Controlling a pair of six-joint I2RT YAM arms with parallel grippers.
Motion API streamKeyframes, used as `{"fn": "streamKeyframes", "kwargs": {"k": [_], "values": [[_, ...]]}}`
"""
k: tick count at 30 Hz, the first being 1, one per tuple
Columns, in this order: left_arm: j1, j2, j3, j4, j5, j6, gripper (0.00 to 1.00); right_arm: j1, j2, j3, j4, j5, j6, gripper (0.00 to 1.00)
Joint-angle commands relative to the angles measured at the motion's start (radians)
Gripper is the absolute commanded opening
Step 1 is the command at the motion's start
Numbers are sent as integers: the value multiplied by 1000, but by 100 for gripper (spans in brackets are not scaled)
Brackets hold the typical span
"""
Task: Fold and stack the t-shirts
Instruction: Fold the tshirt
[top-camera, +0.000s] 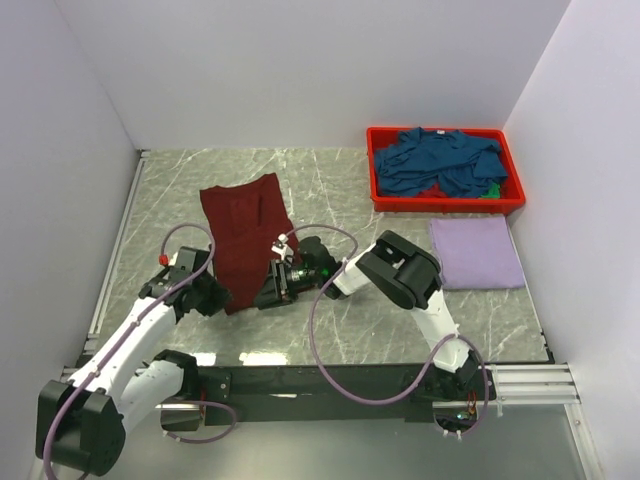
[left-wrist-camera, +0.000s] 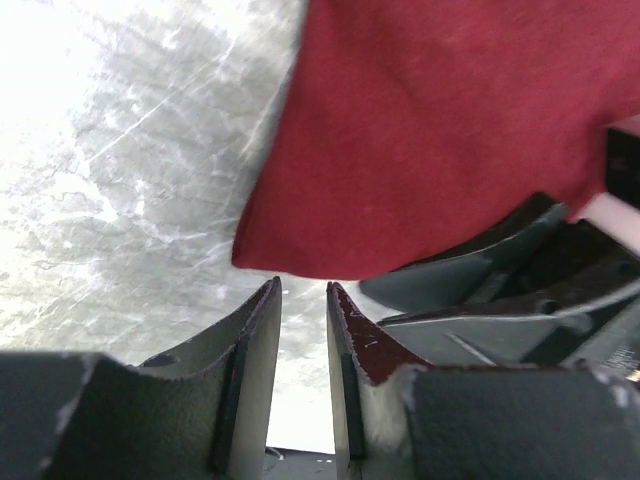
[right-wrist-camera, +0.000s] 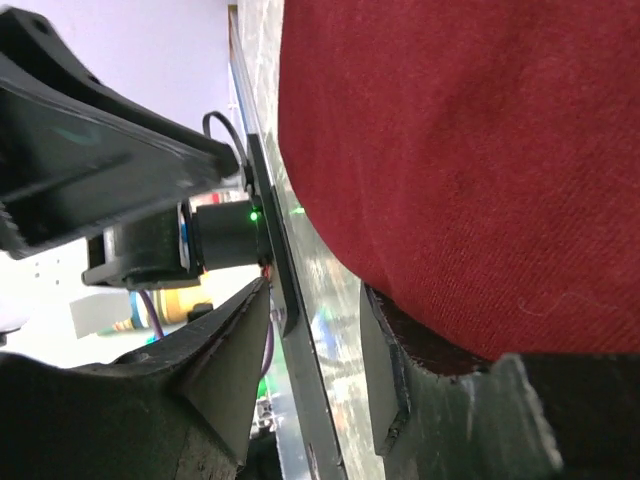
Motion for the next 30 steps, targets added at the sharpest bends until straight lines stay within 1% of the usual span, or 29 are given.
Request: {"fn": "streamKeyframes", "kwargs": {"k": [1, 4, 6, 9, 10, 12, 16, 20, 23, 25, 27, 28, 30], "values": [[0, 26, -21, 45, 24, -9, 31, -4, 12, 9, -59, 71, -35, 49], [0, 48, -23, 61, 27, 2, 29, -2, -56, -3, -80, 48, -64, 49], [0, 63, -24, 74, 28, 10, 28, -2, -122, 0, -143, 42, -99, 49], [0, 91, -41, 84, 18, 5, 24, -7, -197, 13, -197, 20, -145, 49], [-2, 108, -53, 82, 8, 1, 20, -10, -214, 12, -203, 17, -156, 49], [0, 128, -69, 87, 4, -27, 17, -25, -251, 7, -223, 13, -167, 49], [-2, 213, -96, 71, 1, -68, 17, -77, -251, -31, -229, 26, -188, 49], [-2, 223, -86, 48, -5, -82, 15, -136, -198, -111, -145, 26, -158, 49], [-2, 171, -52, 28, -34, -84, 17, -175, -163, -166, -93, 34, -156, 49], [-2, 152, 5, 4, -67, -64, 23, -197, -155, -187, -103, 36, -172, 49], [-2, 160, 57, -10, -96, -27, 29, -208, -178, -203, -106, 31, -179, 49], [-2, 178, 116, -8, -114, -9, 31, -214, -193, -204, -114, 30, -188, 49], [-2, 210, 177, 4, -134, 47, 34, -222, -237, -198, -158, 31, -208, 49]]}}
